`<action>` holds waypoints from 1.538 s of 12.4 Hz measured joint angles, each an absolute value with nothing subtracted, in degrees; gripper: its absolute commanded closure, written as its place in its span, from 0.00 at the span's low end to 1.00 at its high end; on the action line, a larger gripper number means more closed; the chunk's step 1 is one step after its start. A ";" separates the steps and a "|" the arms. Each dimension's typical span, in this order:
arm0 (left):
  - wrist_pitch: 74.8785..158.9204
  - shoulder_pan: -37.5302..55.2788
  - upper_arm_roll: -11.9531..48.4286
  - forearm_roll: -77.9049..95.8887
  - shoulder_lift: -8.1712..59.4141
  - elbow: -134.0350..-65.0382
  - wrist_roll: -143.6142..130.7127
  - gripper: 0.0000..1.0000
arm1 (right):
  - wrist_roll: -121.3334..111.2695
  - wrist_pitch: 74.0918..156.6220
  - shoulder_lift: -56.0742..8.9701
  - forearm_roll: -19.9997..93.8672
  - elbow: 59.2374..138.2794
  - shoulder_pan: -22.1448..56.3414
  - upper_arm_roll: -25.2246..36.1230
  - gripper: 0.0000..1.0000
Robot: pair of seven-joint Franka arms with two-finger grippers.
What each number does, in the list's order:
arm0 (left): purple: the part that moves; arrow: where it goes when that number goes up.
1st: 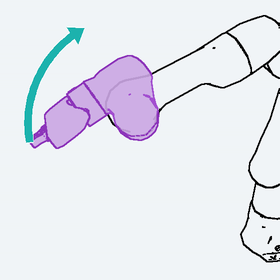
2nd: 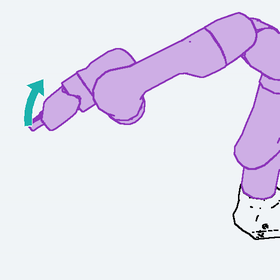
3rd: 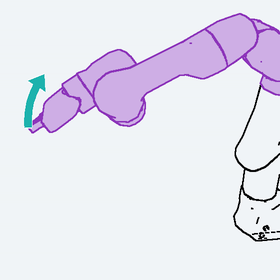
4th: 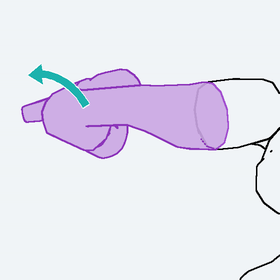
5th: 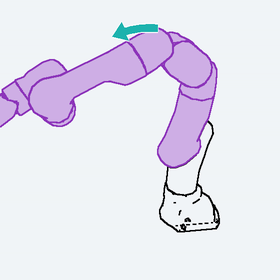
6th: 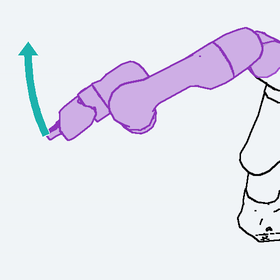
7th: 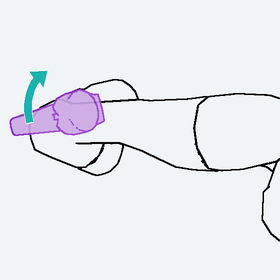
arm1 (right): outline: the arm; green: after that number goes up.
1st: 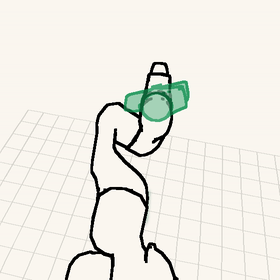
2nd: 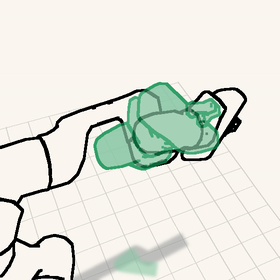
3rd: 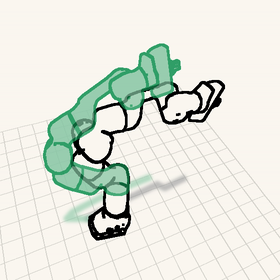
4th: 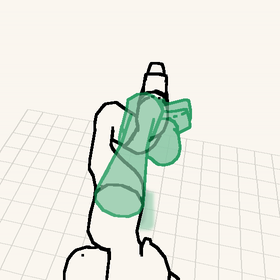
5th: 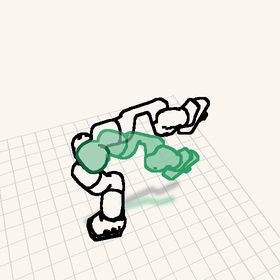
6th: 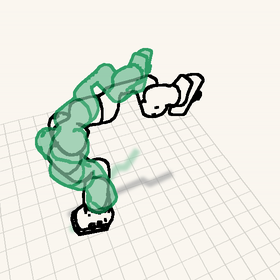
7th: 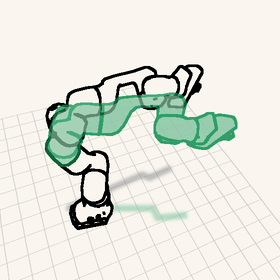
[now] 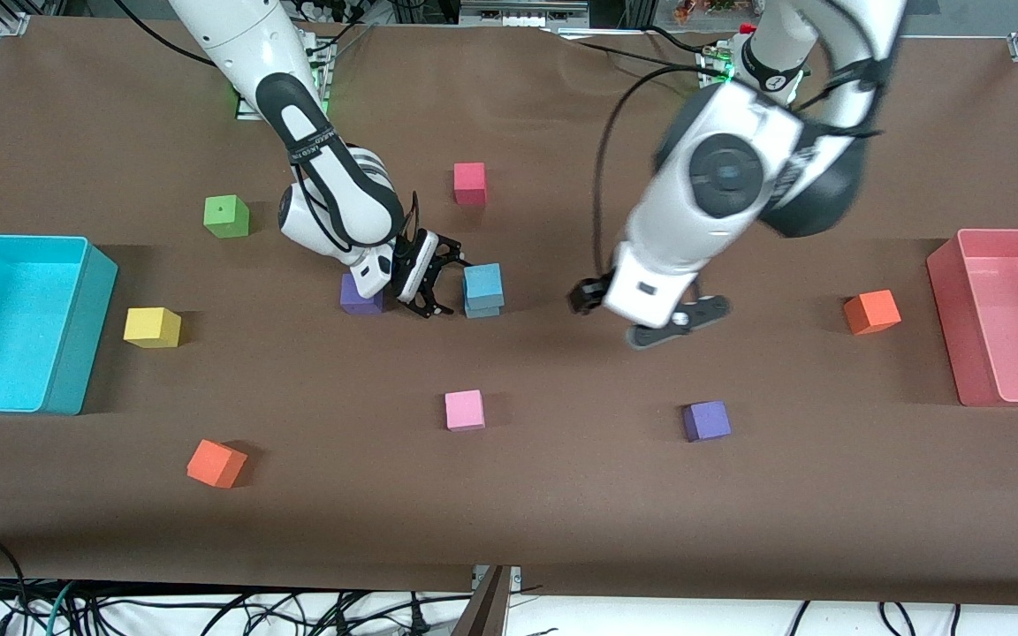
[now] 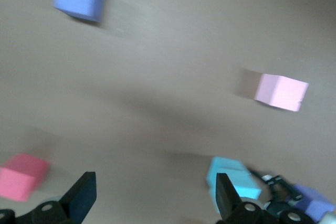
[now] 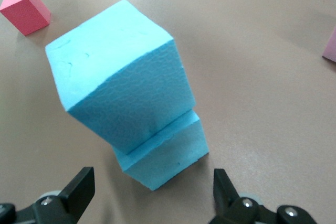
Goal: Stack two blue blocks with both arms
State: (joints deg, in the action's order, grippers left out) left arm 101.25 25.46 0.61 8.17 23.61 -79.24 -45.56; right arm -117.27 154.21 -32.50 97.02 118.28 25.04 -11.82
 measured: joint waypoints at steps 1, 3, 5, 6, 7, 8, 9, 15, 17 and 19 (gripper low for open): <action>98.84 22.56 0.76 8.17 20.30 -81.59 -41.11 0.00 | -116.87 154.21 -32.26 97.17 118.25 24.97 -11.74 0.00; 93.59 15.57 0.81 8.17 13.72 -85.51 -30.54 0.00 | -114.80 154.21 -31.07 97.33 118.63 24.79 -11.61 0.00; 89.00 8.49 0.78 8.12 9.14 -87.76 -22.34 0.00 | -111.99 154.18 -28.42 97.35 120.62 24.73 -11.57 0.00; 87.84 6.06 0.79 7.48 7.76 -88.38 -20.26 0.00 | -109.95 154.16 -26.57 97.35 122.22 24.68 -11.54 0.00; 86.93 4.55 0.82 6.02 6.77 -88.71 -18.54 0.00 | -108.07 153.92 -24.69 97.34 123.99 24.66 -11.51 0.00; 86.33 3.66 0.87 4.37 5.99 -88.82 -16.97 0.00 | -107.06 153.30 -23.22 97.26 125.67 24.66 -11.51 0.00; 86.03 2.98 0.95 2.88 5.34 -88.87 -15.58 0.00 | -106.16 152.42 -22.28 97.23 127.04 24.64 -11.48 0.00; 85.09 0.07 1.00 -1.39 3.34 -88.96 -8.10 0.00 | -66.76 139.33 -13.78 64.05 128.20 20.01 -11.37 0.00; 85.09 0.01 1.02 -1.39 3.33 -88.98 -7.68 0.00 | -53.02 130.72 -8.54 50.39 127.99 16.28 -11.24 0.00; 85.09 -0.05 1.02 -1.39 3.31 -88.99 -7.57 0.00 | -44.15 123.69 -4.51 40.14 127.64 12.81 -11.13 0.00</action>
